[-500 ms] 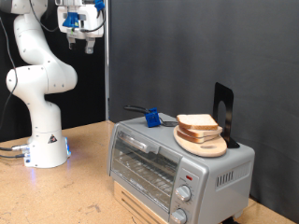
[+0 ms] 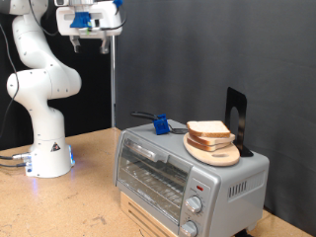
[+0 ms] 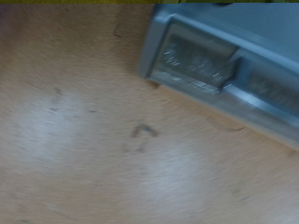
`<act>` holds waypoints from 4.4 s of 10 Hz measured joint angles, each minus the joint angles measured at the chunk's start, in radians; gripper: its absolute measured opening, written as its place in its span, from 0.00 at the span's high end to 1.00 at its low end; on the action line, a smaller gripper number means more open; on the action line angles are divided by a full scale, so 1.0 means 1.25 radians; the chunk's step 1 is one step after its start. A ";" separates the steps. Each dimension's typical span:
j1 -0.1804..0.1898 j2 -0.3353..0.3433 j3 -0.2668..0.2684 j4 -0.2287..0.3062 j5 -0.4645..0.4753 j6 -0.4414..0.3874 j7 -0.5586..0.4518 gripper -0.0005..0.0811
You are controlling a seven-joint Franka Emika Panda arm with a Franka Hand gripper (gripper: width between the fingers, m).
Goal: Make a piece of toast with the oven
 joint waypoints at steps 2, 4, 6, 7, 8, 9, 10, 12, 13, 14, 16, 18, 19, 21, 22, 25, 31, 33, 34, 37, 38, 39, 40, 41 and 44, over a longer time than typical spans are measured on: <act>0.020 0.014 -0.019 0.000 0.011 0.020 -0.046 0.16; 0.044 0.015 -0.031 0.003 0.017 0.011 -0.180 0.16; 0.094 0.040 -0.055 0.007 0.043 0.086 -0.363 0.16; 0.119 0.064 -0.068 0.008 0.057 0.140 -0.453 0.16; 0.140 0.091 -0.082 0.014 0.069 0.182 -0.532 0.16; 0.158 0.121 -0.093 0.035 0.076 0.197 -0.590 0.16; 0.154 0.118 -0.092 0.032 0.076 0.189 -0.571 0.16; 0.166 0.108 -0.114 0.028 0.115 0.171 -0.662 0.16; 0.177 0.104 -0.137 0.024 0.144 0.182 -0.741 0.16; 0.183 0.105 -0.154 0.022 0.156 0.198 -0.798 0.16; 0.183 0.120 -0.169 0.020 0.157 0.242 -0.832 0.16; 0.174 0.152 -0.177 0.023 0.147 0.259 -0.833 0.16; 0.167 0.169 -0.178 0.022 0.134 0.261 -0.833 0.16; 0.160 0.200 -0.182 0.007 0.118 0.289 -0.848 0.16; 0.160 0.209 -0.185 -0.007 0.118 0.313 -0.873 0.16; 0.156 0.214 -0.191 -0.065 0.102 0.369 -0.917 0.16; 0.149 0.214 -0.198 -0.125 0.098 0.431 -0.986 0.16; 0.152 0.216 -0.208 -0.125 0.094 0.401 -1.051 0.16; 0.151 0.222 -0.208 -0.128 0.086 0.400 -1.054 0.16; 0.150 0.259 -0.192 -0.152 0.071 0.444 -1.030 0.16; 0.150 0.271 -0.182 -0.164 0.070 0.470 -1.017 0.16; 0.150 0.282 -0.173 -0.177 0.070 0.496 -1.008 0.16; 0.150 0.292 -0.164 -0.192 0.069 0.522 -1.002 0.16; 0.151 0.300 -0.155 -0.207 0.068 0.547 -0.999 0.16; 0.150 0.319 -0.138 -0.252 0.066 0.619 -0.996 0.16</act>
